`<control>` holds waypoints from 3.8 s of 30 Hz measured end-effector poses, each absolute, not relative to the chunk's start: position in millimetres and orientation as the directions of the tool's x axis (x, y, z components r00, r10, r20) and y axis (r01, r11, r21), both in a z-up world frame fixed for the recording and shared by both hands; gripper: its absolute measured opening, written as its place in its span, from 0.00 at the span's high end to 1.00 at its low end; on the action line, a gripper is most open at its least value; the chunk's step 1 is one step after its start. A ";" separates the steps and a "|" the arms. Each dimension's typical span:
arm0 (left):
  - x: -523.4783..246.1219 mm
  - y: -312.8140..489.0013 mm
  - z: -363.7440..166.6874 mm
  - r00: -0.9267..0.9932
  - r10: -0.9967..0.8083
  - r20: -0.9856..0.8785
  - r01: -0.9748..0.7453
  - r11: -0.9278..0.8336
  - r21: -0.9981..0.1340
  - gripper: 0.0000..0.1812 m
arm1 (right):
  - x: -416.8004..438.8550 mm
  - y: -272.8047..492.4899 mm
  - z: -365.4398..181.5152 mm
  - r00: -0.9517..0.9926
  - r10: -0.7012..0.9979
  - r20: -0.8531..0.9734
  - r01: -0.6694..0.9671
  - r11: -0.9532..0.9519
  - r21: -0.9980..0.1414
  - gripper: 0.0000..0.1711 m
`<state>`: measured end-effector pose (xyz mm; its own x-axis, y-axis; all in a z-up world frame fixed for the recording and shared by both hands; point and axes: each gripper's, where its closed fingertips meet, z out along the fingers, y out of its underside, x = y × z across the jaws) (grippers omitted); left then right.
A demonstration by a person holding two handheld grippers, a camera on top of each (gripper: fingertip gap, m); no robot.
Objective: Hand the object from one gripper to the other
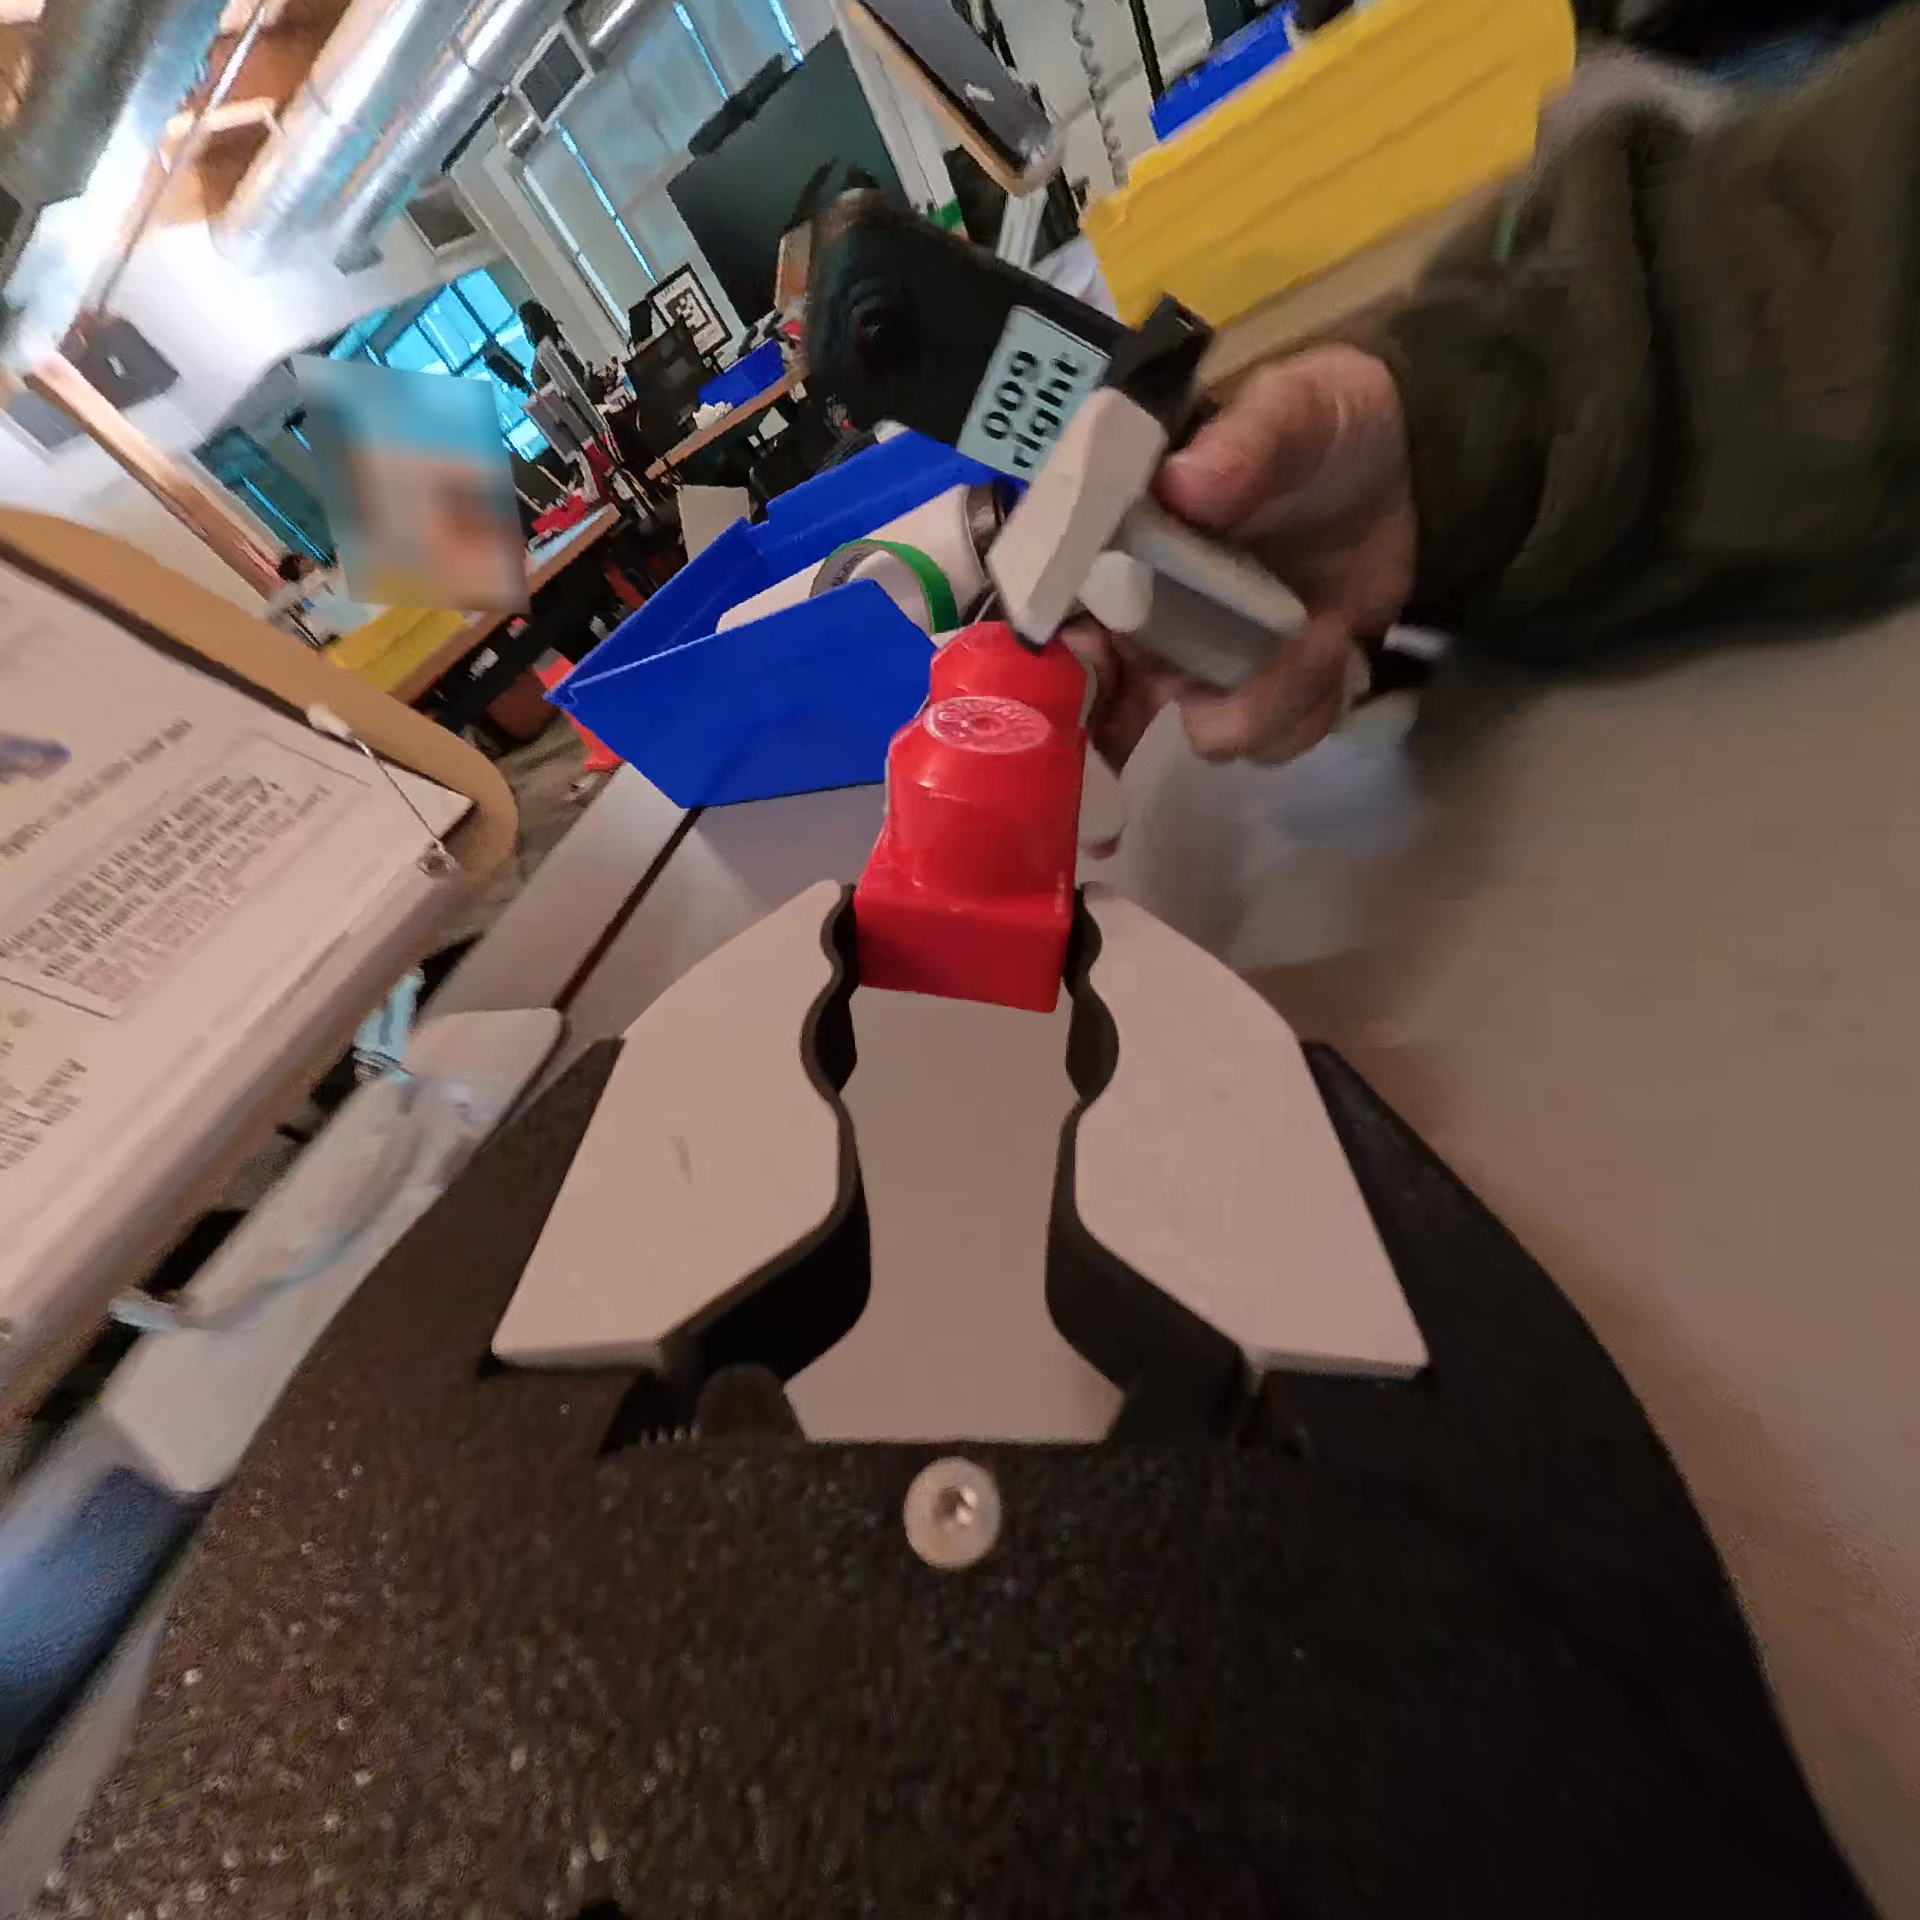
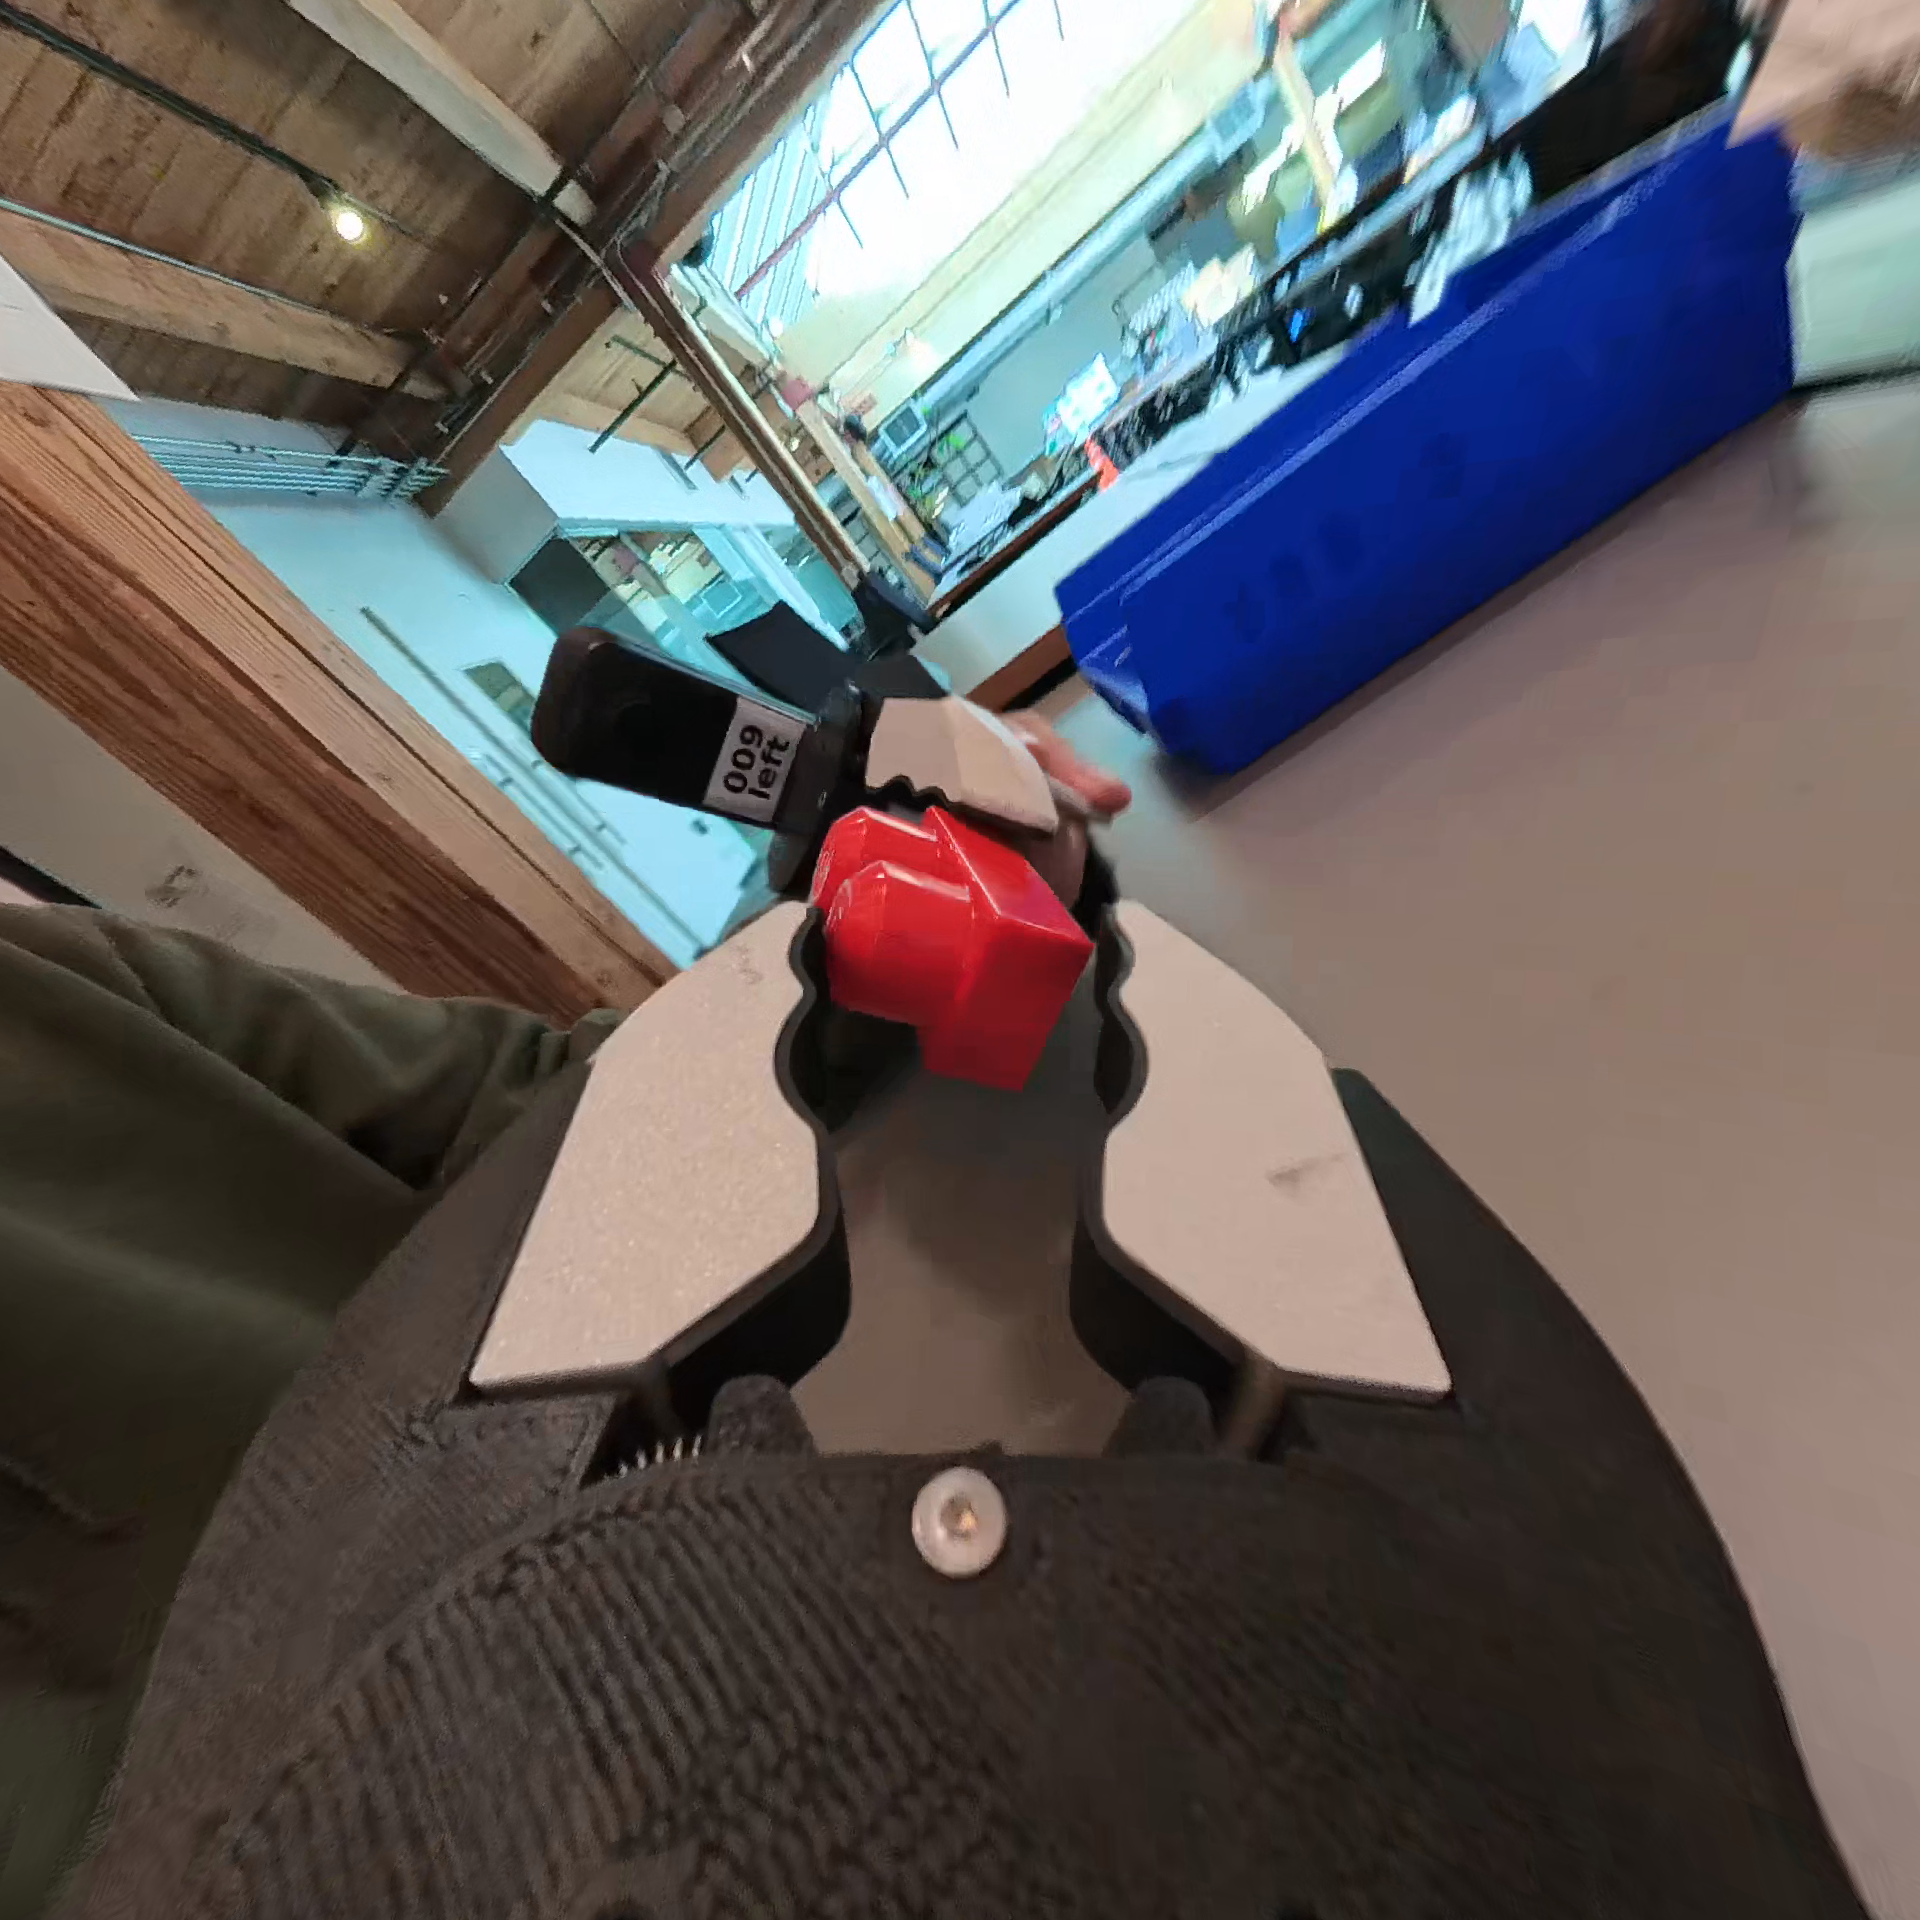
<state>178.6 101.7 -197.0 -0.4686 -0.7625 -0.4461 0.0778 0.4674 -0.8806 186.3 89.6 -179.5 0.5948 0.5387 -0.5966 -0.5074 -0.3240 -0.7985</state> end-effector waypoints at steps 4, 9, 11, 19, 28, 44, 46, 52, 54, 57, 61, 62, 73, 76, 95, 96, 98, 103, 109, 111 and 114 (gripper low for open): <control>174.2 100.8 -184.5 -0.558 -0.818 -0.142 -0.024 0.187 -0.982 0.80 | 191.7 87.1 -167.6 0.803 0.531 -0.272 -0.264 -0.092 -0.960 0.60; 170.5 98.9 -181.4 -0.638 -0.754 0.158 -0.159 -0.072 -0.985 0.80 | 177.1 87.3 -166.6 0.869 0.492 0.046 0.020 0.058 -0.998 0.62; 168.3 95.8 -183.9 -0.656 -0.738 0.158 -0.169 -0.061 -0.984 0.80 | 175.3 88.9 -167.1 0.869 0.493 0.037 0.009 0.058 -0.998 0.68; 169.8 94.9 -186.0 -0.652 -0.746 0.132 -0.136 -0.056 -0.989 0.80 | 179.8 90.5 -173.4 0.810 0.549 -0.206 -0.177 -0.105 -0.979 0.80; 176.9 101.7 -184.8 -0.422 -0.772 -0.475 0.165 0.450 -0.878 0.55 | 188.9 90.0 -184.8 0.758 0.530 -0.380 -0.295 -0.240 -0.925 0.80; 183.2 104.0 -189.3 -0.330 -0.693 -0.641 0.171 0.624 -0.763 0.73 | 187.8 90.1 -190.8 0.741 0.536 -0.405 -0.316 -0.255 -0.914 0.76; 182.8 108.4 -184.0 -0.333 -0.749 -0.573 0.159 0.554 -0.817 0.73 | 197.4 92.5 -185.1 0.806 0.491 -0.331 -0.285 -0.168 -0.944 0.63; 176.3 111.8 -178.4 -0.450 -0.839 -0.305 0.110 0.287 -0.951 0.73 | 208.8 95.3 -178.3 0.751 0.444 -0.489 -0.459 -0.182 -0.870 0.54; 177.4 111.1 -184.2 -0.483 -0.843 -0.237 0.055 0.241 -0.969 0.73 | 201.2 95.5 -180.9 0.756 0.474 -0.452 -0.416 -0.186 -0.890 0.55; 177.7 107.1 -192.5 -0.520 -0.831 -0.197 0.003 0.229 -0.973 0.73 | 189.1 95.3 -185.2 0.810 0.493 -0.317 -0.270 -0.166 -0.948 0.55; 176.4 101.7 -197.7 -0.568 -0.814 -0.119 -0.051 0.179 -0.983 0.73 | 186.1 95.2 -182.5 0.893 0.451 -0.009 0.005 -0.030 -1.000 0.52; 175.7 100.9 -196.5 -0.576 -0.811 -0.106 -0.050 0.164 -0.985 0.73 | 184.1 93.3 -179.3 0.892 0.448 0.059 0.059 0.015 -0.998 0.55; 173.3 99.3 -188.9 -0.572 -0.806 -0.152 0.018 0.173 -0.985 0.74 | 176.9 91.5 -183.0 0.865 0.500 0.041 0.076 -0.050 -0.996 0.74; 173.5 103.6 -184.3 -0.492 -0.808 -0.324 0.129 0.300 -0.945 0.64 | 184.3 94.4 -177.5 0.868 0.483 -0.113 -0.078 -0.092 -0.993 0.74; 169.4 94.9 -183.5 -0.591 -0.477 0.651 -0.469 -0.453 -0.758 0.65 | 185.2 86.4 -160.6 0.863 0.346 0.367 0.313 0.203 -0.928 0.74; 170.2 92.8 -185.3 -0.591 -0.468 0.657 -0.479 -0.451 -0.753 0.65 | 183.7 87.1 -161.3 0.859 0.345 0.378 0.326 0.201 -0.924 0.74; 168.1 90.2 -179.3 -0.624 -0.407 0.668 -0.473 -0.484 -0.736 0.78 | 181.8 88.3 -164.7 0.845 0.340 0.412 0.367 0.191 -0.910 0.74; 171.3 97.6 -187.2 -0.638 -0.474 0.607 -0.401 -0.468 -0.787 0.80 | 183.0 92.2 -174.3 0.871 0.359 0.337 0.319 0.110 -0.941 0.73; 170.4 106.3 -176.3 -0.656 -0.745 0.121 -0.002 -0.159 -0.987 0.80 | 192.5 100.0 -178.0 0.675 0.435 -0.597 -0.532 -0.274 -0.801 0.40; 165.7 101.3 -168.6 -0.640 -0.766 -0.062 0.128 -0.026 -0.991 0.80 | 185.4 92.6 -166.0 0.355 0.515 -0.780 -0.725 -0.376 -0.578 0.51; 163.4 97.8 -166.8 -0.589 -0.770 -0.245 0.231 0.130 -0.964 0.80 | 182.1 90.4 -162.2 0.146 0.533 -0.833 -0.784 -0.451 -0.426 0.64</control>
